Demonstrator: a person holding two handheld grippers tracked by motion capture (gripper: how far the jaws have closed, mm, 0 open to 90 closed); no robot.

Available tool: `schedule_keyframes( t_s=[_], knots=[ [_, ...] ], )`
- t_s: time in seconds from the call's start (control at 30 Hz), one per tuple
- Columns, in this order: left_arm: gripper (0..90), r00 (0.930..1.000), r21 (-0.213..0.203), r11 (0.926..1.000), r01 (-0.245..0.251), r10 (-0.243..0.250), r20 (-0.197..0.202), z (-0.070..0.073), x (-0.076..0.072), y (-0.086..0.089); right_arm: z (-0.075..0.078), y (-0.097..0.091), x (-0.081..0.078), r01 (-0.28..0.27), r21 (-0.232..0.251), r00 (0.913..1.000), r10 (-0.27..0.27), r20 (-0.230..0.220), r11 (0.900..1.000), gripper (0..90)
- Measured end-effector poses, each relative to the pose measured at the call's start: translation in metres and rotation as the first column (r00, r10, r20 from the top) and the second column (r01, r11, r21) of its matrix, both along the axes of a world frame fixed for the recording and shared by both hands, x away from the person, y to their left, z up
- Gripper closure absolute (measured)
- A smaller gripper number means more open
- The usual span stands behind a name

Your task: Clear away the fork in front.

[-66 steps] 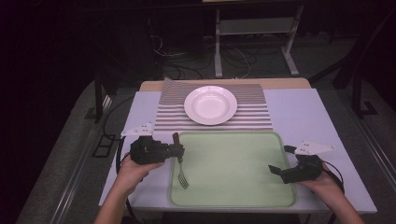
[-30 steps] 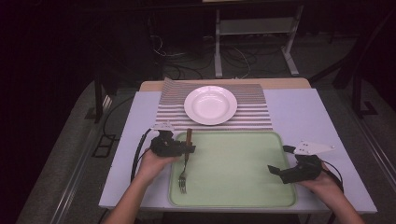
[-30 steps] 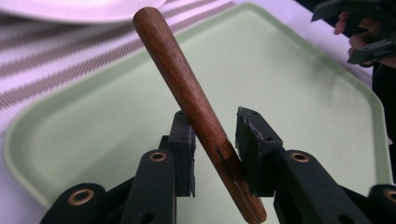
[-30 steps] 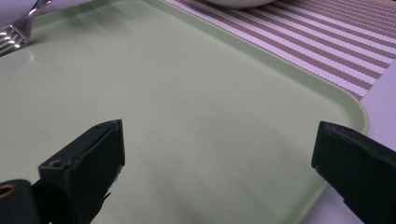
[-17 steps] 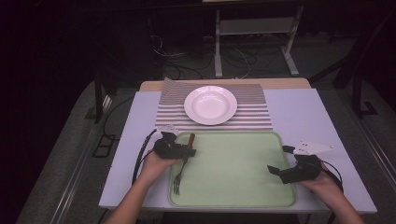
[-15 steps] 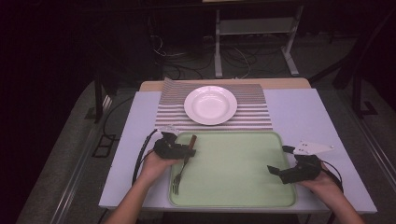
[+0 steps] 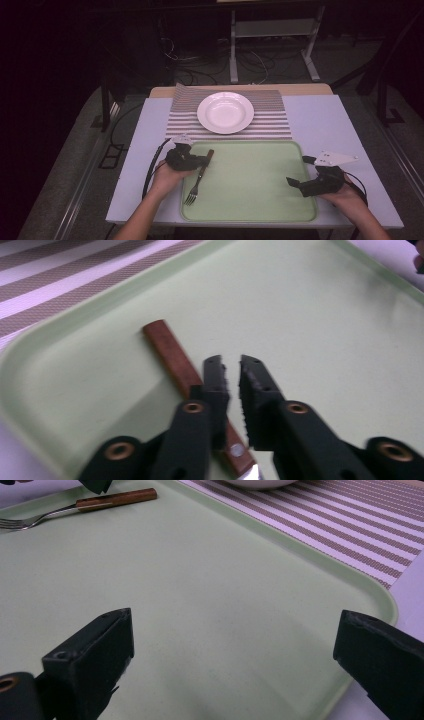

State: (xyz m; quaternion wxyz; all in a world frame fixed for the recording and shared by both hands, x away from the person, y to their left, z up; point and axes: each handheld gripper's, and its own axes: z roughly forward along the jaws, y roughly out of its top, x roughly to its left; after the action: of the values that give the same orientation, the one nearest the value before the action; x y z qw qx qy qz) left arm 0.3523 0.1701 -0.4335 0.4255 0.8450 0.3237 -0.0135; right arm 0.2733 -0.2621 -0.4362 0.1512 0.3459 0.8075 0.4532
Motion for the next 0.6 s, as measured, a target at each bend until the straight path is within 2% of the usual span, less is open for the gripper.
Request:
schedule_keyframes(
  t_s=[0.1,0.27,0.37,0.6],
  knots=[
    [89.1,0.9997,0.014,0.9996,0.023,-0.023,-0.005,0.000,-0.001,-0.006,0.000,-0.001,0.001,0.001,0.007,1.0000,-0.001,-0.002,1.0000,3.0],
    [89.3,0.9987,0.045,0.9977,0.050,-0.050,-0.004,-0.004,-0.002,-0.019,-0.001,-0.004,0.001,-0.004,0.002,1.0000,0.004,-0.002,1.0000,3.0],
    [89.2,0.9979,0.083,0.9945,0.064,-0.064,0.006,-0.007,-0.004,-0.024,0.000,-0.005,0.003,0.004,0.011,1.0000,-0.004,0.005,0.9999,3.0],
    [89.2,0.9990,0.108,0.9932,0.043,-0.044,0.007,-0.008,-0.002,-0.018,0.000,-0.002,0.002,-0.001,-0.009,1.0000,0.001,0.005,1.0000,3.0]
  ],
)
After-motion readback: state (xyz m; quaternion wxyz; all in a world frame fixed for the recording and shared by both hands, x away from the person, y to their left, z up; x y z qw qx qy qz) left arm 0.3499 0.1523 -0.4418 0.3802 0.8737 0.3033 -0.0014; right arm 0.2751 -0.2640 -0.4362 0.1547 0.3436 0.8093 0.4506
